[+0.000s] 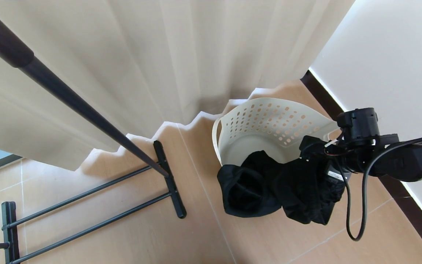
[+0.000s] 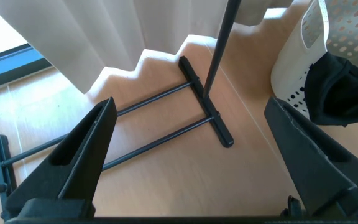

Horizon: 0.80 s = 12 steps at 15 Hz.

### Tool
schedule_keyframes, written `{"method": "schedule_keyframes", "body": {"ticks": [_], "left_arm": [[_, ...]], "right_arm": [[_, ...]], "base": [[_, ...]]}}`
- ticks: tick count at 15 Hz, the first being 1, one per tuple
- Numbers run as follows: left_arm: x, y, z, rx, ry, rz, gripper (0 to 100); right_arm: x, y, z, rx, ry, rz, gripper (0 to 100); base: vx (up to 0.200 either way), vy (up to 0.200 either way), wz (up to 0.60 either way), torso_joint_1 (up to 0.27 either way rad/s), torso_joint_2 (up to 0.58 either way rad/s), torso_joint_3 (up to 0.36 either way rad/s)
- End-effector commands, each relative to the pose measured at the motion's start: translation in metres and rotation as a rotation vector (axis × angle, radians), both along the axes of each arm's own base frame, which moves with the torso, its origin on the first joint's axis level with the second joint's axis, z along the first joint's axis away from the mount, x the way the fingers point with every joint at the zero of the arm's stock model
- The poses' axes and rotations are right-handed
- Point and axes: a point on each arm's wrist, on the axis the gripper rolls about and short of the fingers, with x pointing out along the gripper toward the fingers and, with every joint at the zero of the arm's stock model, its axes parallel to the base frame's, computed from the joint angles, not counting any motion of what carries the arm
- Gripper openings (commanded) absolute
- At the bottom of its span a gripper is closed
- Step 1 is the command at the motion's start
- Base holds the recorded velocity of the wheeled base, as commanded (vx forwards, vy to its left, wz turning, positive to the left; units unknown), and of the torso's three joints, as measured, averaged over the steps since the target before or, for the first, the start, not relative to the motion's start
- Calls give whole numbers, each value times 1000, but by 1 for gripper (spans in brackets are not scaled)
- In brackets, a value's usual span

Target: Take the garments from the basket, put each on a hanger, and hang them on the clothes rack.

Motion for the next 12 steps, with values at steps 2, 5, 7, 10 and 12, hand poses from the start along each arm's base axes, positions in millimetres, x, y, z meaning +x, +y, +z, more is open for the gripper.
{"method": "schedule_keyframes", "body": {"ticks": [2, 5, 7, 10, 12], "left_arm": [[0, 0, 0, 0, 0, 0, 100], [0, 0, 0, 0, 0, 0, 100], [0, 0, 0, 0, 0, 0, 100], [0, 0, 0, 0, 0, 0, 100], [0, 0, 0, 0, 0, 0, 100]], "right_arm": [[18, -6, -15, 3, -8, -29, 100], [22, -11, -14, 29, -59, -43, 0], [16, -18, -10, 51, -84, -64, 0], [-40, -26, 21, 253, -203, -68, 0], [-92, -31, 42, 400, -284, -57, 0]], "base": [[0, 0, 0, 0, 0, 0], [0, 0, 0, 0, 0, 0], [0, 0, 0, 0, 0, 0], [0, 0, 0, 0, 0, 0], [0, 0, 0, 0, 0, 0]]}}
